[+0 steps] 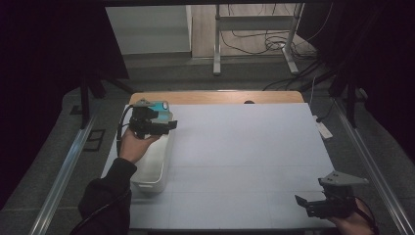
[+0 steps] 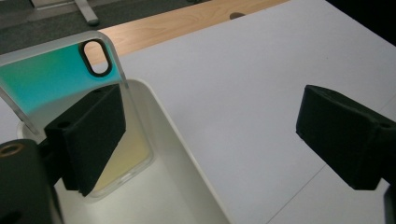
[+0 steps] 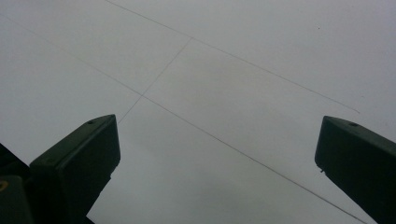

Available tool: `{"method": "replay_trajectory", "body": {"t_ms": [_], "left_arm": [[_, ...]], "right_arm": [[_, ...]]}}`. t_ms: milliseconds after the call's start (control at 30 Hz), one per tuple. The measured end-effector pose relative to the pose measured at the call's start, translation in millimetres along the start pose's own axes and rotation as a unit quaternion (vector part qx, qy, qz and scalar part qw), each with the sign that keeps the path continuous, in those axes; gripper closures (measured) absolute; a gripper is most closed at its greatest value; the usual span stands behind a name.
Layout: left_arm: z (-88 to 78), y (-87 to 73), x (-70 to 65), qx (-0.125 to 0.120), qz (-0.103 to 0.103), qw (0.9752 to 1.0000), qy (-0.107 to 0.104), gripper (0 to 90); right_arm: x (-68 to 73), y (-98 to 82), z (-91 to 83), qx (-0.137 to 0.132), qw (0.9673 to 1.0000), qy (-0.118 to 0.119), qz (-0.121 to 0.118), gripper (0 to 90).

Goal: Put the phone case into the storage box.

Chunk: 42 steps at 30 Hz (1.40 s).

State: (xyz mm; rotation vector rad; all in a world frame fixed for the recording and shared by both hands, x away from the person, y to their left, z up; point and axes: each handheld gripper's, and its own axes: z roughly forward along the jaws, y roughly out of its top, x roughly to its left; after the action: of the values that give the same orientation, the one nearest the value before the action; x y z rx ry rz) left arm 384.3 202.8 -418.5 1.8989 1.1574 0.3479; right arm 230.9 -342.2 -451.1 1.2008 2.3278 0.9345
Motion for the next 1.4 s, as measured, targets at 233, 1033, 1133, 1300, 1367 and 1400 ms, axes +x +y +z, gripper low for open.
{"method": "replay_trajectory", "body": {"t_ms": [233, 1033, 1133, 1300, 1367, 1400], "left_arm": [[-5.0, -1.6, -3.9, 0.003, 0.006, 0.9999, 0.008, 2.9], [-14.9, -17.2, -17.2, -0.006, 0.038, 0.9992, 0.006, 0.0], [-16.4, -19.4, -18.7, -0.007, 0.049, 0.9987, 0.007, 0.0], [-17.9, -20.9, -21.1, -0.007, 0.058, 0.9982, 0.011, 0.0], [-18.8, -21.5, -22.0, -0.009, 0.059, 0.9981, 0.012, 0.0], [-19.4, -21.9, -22.4, -0.011, 0.061, 0.9980, 0.012, 0.0]], "right_arm": [[0.2, 0.1, 0.1, 0.000, 1.0000, -0.001, 0.000, 0.2], [0.9, 0.3, 0.9, 0.003, 1.0000, -0.001, -0.003, 0.2], [1.0, 0.3, 0.9, 0.003, 1.0000, -0.001, -0.003, 0.2], [1.2, 0.3, 0.9, 0.003, 1.0000, -0.001, -0.003, 0.2], [1.3, 0.3, 0.9, 0.003, 1.0000, -0.002, -0.004, 0.2], [1.3, 0.3, 0.8, 0.003, 1.0000, -0.002, -0.003, 0.2]]}}
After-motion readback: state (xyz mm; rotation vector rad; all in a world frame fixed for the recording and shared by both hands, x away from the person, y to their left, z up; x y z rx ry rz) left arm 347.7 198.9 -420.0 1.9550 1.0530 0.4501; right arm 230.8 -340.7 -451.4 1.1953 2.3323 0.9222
